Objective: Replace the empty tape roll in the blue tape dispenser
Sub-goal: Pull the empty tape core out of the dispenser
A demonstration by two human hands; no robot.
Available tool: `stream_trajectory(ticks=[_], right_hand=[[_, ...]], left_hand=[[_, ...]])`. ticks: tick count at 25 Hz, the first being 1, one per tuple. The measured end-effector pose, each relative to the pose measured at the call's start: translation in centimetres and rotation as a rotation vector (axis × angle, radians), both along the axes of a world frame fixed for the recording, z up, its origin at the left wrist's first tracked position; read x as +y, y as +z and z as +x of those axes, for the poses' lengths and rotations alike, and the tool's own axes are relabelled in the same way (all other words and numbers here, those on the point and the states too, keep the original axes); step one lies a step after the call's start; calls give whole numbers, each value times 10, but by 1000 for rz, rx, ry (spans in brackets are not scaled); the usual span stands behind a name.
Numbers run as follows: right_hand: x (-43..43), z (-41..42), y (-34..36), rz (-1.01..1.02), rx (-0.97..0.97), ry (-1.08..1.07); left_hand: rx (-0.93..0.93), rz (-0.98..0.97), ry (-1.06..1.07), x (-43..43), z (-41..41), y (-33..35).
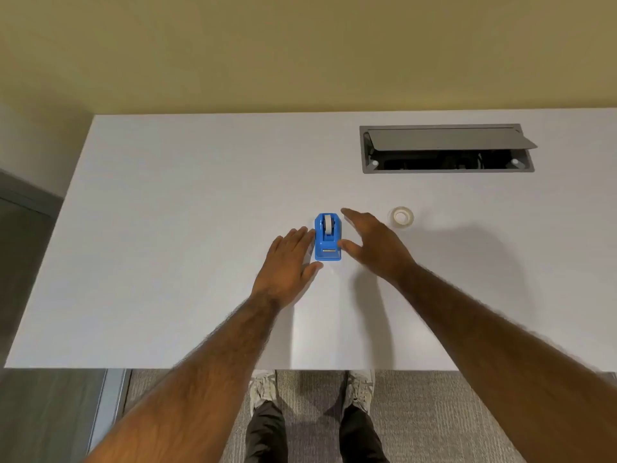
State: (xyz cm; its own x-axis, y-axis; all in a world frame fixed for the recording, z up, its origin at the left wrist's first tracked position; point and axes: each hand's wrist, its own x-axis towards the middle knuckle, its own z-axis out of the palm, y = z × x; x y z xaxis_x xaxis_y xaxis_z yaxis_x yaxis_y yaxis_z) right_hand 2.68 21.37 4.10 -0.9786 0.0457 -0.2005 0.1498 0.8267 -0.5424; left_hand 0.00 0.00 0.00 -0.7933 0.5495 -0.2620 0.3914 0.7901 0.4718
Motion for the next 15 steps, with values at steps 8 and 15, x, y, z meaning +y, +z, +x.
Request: stream_trajectory(ticks=[8, 15], right_hand=[[-7, -20, -9, -27, 106, 40], [-12, -29, -5, 94, 187, 100]], left_hand=[[79, -67, -39, -3, 4, -15], [81, -46, -6, 0, 3, -16]])
